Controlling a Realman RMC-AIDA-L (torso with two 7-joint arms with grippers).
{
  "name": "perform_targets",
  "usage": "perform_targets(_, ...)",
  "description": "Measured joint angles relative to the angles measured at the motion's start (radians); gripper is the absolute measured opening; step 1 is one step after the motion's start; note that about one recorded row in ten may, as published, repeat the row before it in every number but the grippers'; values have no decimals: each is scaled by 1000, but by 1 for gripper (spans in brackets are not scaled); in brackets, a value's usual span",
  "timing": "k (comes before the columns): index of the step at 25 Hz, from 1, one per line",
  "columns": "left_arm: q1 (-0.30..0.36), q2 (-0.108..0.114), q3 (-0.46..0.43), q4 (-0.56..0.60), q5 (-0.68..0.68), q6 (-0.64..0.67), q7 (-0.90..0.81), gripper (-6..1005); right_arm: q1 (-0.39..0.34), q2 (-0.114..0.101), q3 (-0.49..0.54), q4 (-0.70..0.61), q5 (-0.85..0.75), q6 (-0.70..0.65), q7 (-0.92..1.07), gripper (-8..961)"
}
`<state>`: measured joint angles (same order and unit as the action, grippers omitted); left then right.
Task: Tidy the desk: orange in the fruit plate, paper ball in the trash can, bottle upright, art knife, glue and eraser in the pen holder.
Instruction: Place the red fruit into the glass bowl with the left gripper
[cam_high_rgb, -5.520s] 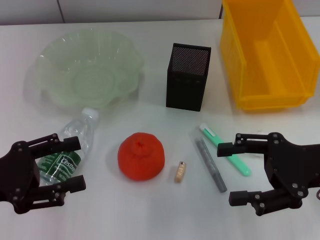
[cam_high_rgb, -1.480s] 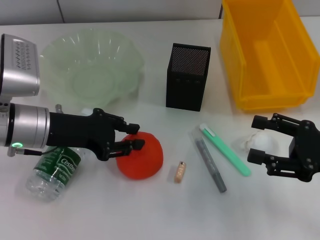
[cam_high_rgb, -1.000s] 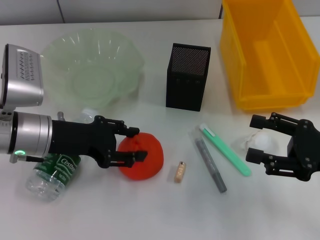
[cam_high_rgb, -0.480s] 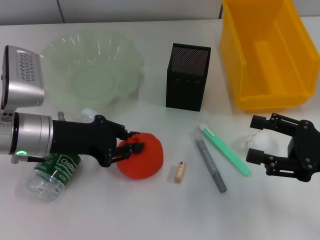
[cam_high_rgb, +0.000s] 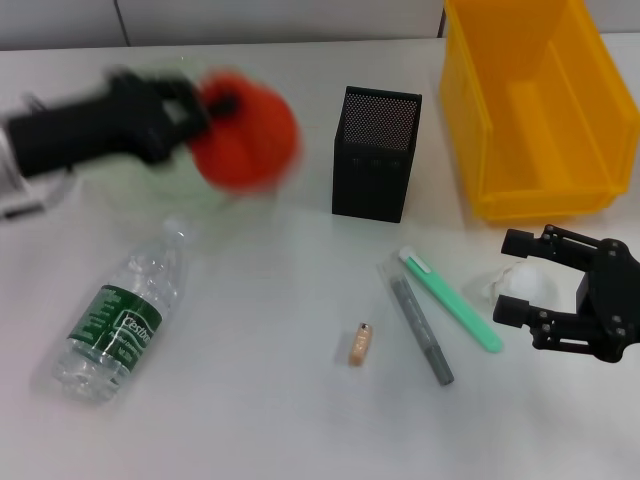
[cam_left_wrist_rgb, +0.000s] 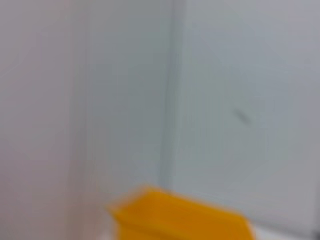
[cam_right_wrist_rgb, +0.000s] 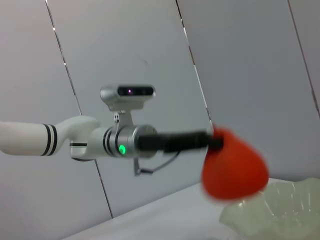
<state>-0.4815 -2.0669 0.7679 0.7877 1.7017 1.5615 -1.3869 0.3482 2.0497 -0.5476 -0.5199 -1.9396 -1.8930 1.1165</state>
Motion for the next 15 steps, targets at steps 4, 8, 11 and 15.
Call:
perform_targets(4, -7, -1, -71, -6, -82, -118, 24, 166, -1, 2, 0, 5, 1, 0, -1, 826)
perform_targets(8, -18, -2, -68, -16, -102, -276, 5, 158, 6, 4, 0, 18, 2, 0, -2, 826)
perform_targets(11, -30, -3, -70, -52, -131, -337, 3, 197, 12, 10, 0, 20, 2, 0, -2, 826)
perform_targets(15, -32, -3, -67, -69, -163, -362, 11, 360, 23, 10, 0, 20, 4, -2, 1, 826)
